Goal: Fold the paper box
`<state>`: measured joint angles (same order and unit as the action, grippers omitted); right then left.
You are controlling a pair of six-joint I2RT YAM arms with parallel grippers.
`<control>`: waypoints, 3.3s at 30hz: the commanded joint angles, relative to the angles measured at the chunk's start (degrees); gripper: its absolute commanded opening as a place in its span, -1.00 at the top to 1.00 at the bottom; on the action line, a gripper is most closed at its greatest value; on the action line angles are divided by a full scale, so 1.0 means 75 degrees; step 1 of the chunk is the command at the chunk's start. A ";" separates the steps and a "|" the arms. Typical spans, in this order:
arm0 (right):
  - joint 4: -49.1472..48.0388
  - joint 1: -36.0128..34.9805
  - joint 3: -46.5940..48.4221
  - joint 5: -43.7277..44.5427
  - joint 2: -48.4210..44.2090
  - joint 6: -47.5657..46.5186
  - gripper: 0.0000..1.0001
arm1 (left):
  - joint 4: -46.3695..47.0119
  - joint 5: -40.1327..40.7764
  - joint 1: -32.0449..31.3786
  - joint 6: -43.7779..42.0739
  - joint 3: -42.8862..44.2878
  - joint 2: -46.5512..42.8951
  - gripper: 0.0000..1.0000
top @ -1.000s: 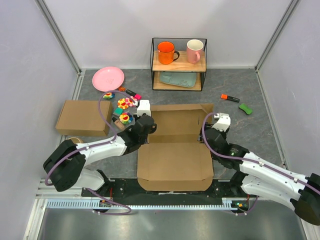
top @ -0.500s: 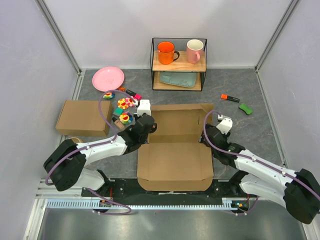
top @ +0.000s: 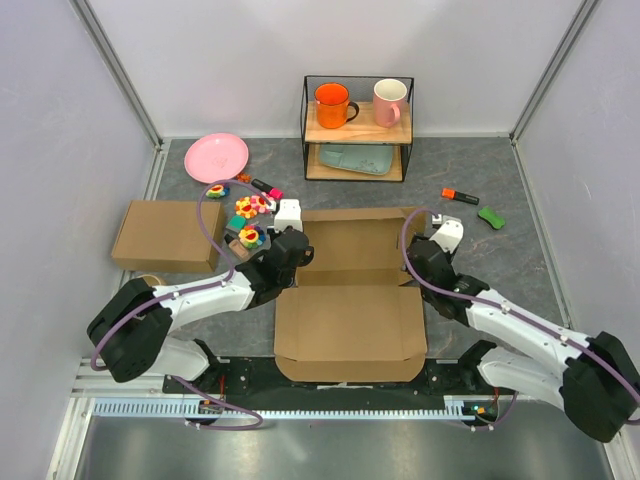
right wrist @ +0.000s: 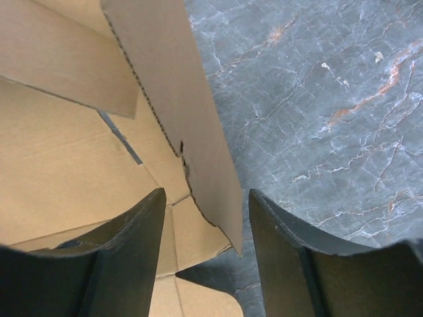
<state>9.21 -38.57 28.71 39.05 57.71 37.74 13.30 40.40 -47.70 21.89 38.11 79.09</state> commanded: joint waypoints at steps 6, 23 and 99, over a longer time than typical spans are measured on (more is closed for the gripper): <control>-0.0795 0.0173 0.0461 -0.0401 0.0122 -0.0847 0.47 | -0.0848 0.0027 0.0056 0.0128 -0.0147 0.0166 0.97; -0.0876 -0.0364 0.0168 -0.2382 -0.0864 -0.0344 1.00 | -0.0625 -0.0172 -0.0026 0.0046 0.0005 0.0294 0.97; -0.3325 0.1931 -0.0582 -0.5089 -0.1285 -0.0942 -0.60 | 0.0488 -0.0254 -0.0108 -0.0364 -0.0698 -0.0104 0.96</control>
<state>-9.93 -22.02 23.38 3.70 48.60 30.76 19.84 41.71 -47.68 20.49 34.30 77.84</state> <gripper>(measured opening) 0.793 0.080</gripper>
